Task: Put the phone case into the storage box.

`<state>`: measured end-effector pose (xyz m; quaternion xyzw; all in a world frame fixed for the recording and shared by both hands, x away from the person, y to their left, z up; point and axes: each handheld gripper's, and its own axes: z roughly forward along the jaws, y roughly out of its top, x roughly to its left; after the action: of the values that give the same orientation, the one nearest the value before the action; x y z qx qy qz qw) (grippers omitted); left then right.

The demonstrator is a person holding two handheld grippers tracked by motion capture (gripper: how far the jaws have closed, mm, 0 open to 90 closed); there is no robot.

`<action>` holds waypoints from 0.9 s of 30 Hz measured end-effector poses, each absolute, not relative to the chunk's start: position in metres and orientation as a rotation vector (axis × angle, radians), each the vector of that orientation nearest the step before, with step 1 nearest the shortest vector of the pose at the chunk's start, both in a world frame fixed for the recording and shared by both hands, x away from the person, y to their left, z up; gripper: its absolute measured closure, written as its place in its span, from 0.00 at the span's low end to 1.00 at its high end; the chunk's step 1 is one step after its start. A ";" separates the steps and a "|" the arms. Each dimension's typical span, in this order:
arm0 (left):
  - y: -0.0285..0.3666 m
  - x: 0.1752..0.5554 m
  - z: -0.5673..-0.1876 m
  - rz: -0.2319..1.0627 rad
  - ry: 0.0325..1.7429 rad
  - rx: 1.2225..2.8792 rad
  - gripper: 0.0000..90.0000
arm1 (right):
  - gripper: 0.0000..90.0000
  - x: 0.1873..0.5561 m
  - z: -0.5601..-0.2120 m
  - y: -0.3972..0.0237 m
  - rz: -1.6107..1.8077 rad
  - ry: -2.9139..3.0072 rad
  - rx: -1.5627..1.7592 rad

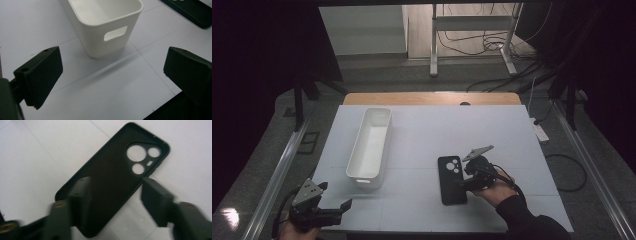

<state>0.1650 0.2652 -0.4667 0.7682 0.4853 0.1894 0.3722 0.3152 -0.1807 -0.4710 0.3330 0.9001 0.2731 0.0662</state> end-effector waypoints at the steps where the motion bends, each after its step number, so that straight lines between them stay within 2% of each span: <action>1: 0.265 0.165 -0.467 0.485 1.244 1.968 0.04 | 0.57 0.316 -0.472 -0.180 0.815 2.727 0.993; 3: 0.266 0.165 -0.467 0.484 1.243 1.967 0.04 | 0.69 0.316 -0.472 -0.179 0.793 2.739 0.958; 4: 0.266 0.165 -0.467 0.484 1.243 1.967 0.04 | 0.69 0.316 -0.472 -0.179 0.793 2.739 0.958; 7: 0.266 0.165 -0.467 0.485 1.242 1.968 0.04 | 0.94 0.318 -0.472 -0.177 0.794 2.761 0.930; 8: 0.265 0.165 -0.467 0.484 1.242 1.968 0.04 | 0.94 0.318 -0.472 -0.177 0.794 2.761 0.930; 9: 0.265 0.165 -0.467 0.485 1.241 1.968 0.04 | 0.99 0.319 -0.472 -0.176 0.797 2.776 0.949; 27: 0.264 0.165 -0.467 0.490 1.234 1.978 0.04 | 0.99 0.320 -0.487 -0.176 0.759 2.798 0.906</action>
<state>0.1648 0.2645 -0.4666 0.7711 0.4812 0.1910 0.3705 0.3202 -0.1756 -0.4875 0.2978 0.9199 0.2496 0.0523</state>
